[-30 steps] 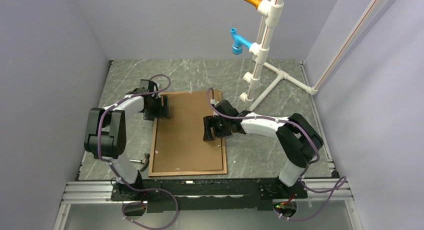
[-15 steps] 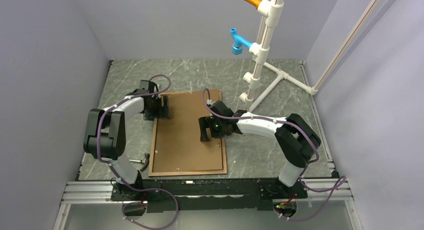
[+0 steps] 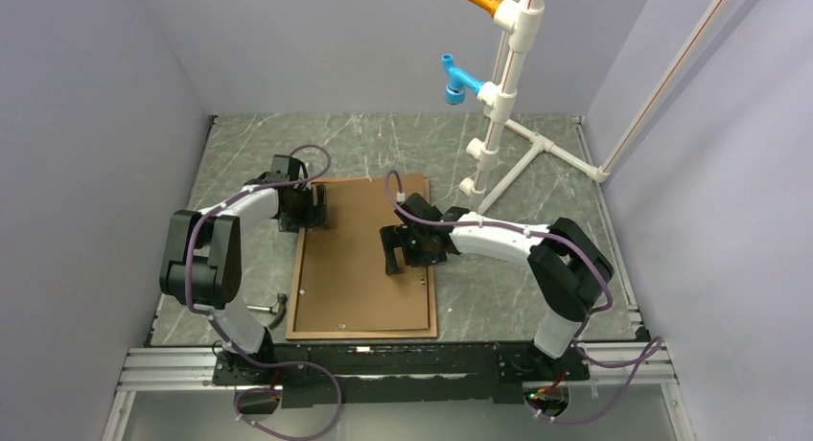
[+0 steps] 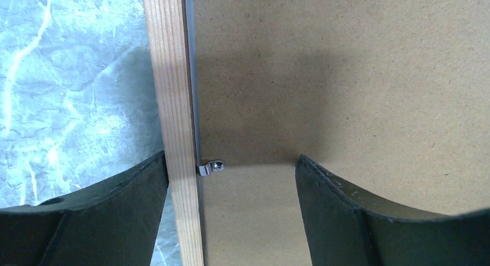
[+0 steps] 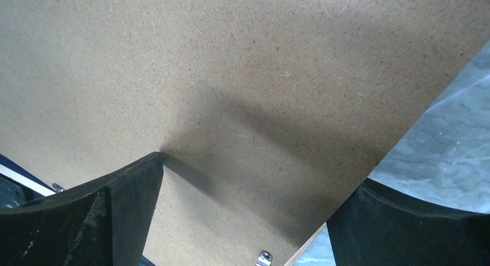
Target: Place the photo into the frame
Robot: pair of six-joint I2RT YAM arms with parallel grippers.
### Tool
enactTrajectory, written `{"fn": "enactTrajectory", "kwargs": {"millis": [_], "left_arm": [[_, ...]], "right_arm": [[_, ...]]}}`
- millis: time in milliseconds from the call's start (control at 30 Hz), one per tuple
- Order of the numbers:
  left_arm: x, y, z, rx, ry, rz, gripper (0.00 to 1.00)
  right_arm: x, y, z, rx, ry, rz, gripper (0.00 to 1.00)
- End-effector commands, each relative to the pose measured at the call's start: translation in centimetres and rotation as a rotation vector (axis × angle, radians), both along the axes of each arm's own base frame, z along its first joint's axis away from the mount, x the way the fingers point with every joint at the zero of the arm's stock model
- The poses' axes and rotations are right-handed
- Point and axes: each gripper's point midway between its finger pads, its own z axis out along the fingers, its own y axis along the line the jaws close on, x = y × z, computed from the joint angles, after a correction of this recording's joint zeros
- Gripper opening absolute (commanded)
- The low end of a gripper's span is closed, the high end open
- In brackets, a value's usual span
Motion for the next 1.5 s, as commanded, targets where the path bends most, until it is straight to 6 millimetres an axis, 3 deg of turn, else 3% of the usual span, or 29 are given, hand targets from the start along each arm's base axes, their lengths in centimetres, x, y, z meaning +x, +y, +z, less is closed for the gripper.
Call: {"fn": "enactTrajectory", "kwargs": {"millis": [0,400,867,1167,1467], "left_arm": [[-3.2,-3.4,-0.2,-0.119,0.104,-0.051,0.81],[-3.5,-3.1,-0.5,-0.117,0.112,-0.044,0.81],[-3.7,-2.8,-0.4,-0.108,0.103,-0.023,0.8],[-4.4,-1.6,-2.0,-0.046,0.14,0.025,0.75],[-4.4,-1.5,-2.2,-0.048,0.141,0.048,0.72]], "right_arm": [[0.5,-3.2,0.4,-0.205,-0.097,0.057,1.0],[0.8,-4.0,2.0,-0.226,-0.112,0.023,1.0],[0.1,-5.1,2.6,-0.188,-0.096,-0.001,1.0],[-0.3,-5.3,3.2,-0.119,-0.089,-0.009,1.0],[-0.9,-5.8,3.1,-0.051,-0.087,-0.044,1.0]]}}
